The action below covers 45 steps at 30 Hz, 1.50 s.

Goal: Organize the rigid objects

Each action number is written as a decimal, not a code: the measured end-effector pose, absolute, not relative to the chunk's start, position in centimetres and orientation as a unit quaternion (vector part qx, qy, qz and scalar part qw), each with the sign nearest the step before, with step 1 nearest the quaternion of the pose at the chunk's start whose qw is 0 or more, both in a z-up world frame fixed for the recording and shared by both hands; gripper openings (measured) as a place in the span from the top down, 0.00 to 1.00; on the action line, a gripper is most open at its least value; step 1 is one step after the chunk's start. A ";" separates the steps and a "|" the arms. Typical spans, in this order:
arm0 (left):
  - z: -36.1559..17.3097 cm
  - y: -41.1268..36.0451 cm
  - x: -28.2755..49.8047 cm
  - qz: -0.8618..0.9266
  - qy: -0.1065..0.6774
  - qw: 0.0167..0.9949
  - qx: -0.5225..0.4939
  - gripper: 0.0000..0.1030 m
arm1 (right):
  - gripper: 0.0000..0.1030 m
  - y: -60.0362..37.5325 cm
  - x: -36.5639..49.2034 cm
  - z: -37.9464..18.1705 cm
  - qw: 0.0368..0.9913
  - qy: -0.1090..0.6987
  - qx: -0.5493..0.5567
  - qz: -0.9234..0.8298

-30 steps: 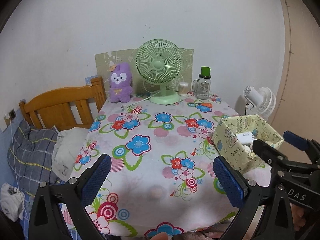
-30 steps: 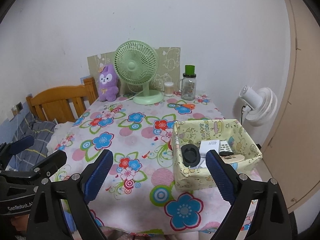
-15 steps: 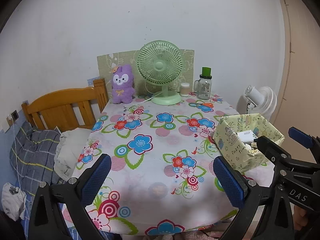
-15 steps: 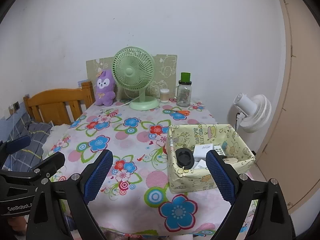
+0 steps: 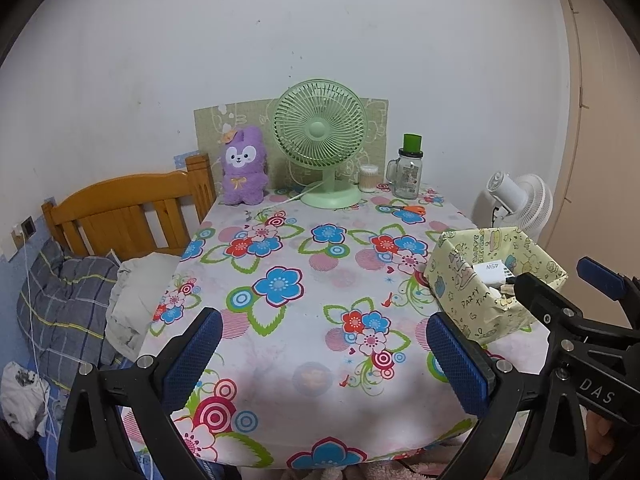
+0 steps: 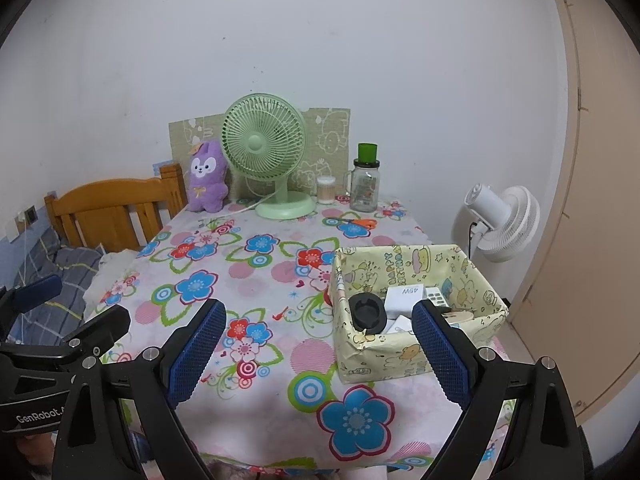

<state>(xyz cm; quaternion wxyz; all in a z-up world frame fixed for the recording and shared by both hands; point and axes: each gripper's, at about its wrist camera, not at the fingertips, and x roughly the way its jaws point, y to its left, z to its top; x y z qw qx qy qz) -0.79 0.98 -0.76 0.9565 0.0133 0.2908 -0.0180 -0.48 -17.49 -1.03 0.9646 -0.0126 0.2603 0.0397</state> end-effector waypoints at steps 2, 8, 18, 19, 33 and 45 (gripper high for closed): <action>-0.8 1.0 -0.8 -0.018 0.291 0.956 0.013 0.00 | 0.07 -17.5 -0.5 -1.1 0.965 0.261 -0.013 0.040; -0.8 1.0 -0.8 -0.018 0.291 0.957 0.013 0.00 | 0.07 -17.4 -0.5 -1.1 0.965 0.261 -0.012 0.040; -0.8 1.2 -0.8 -0.017 0.291 0.957 0.012 0.00 | 0.07 -17.4 -0.5 -1.2 0.964 0.261 -0.012 0.040; -0.8 1.2 -0.8 -0.017 0.291 0.956 0.012 0.00 | 0.07 -17.4 -0.5 -1.3 0.965 0.261 -0.011 0.040; -1.3 1.0 -0.3 -0.018 0.301 0.953 0.011 0.00 | 0.07 -17.4 -0.1 -1.8 0.962 0.270 -0.008 0.036; -1.4 0.9 -0.2 -0.018 0.300 0.954 0.009 0.00 | 0.07 -17.5 0.2 -1.8 0.963 0.268 -0.010 0.036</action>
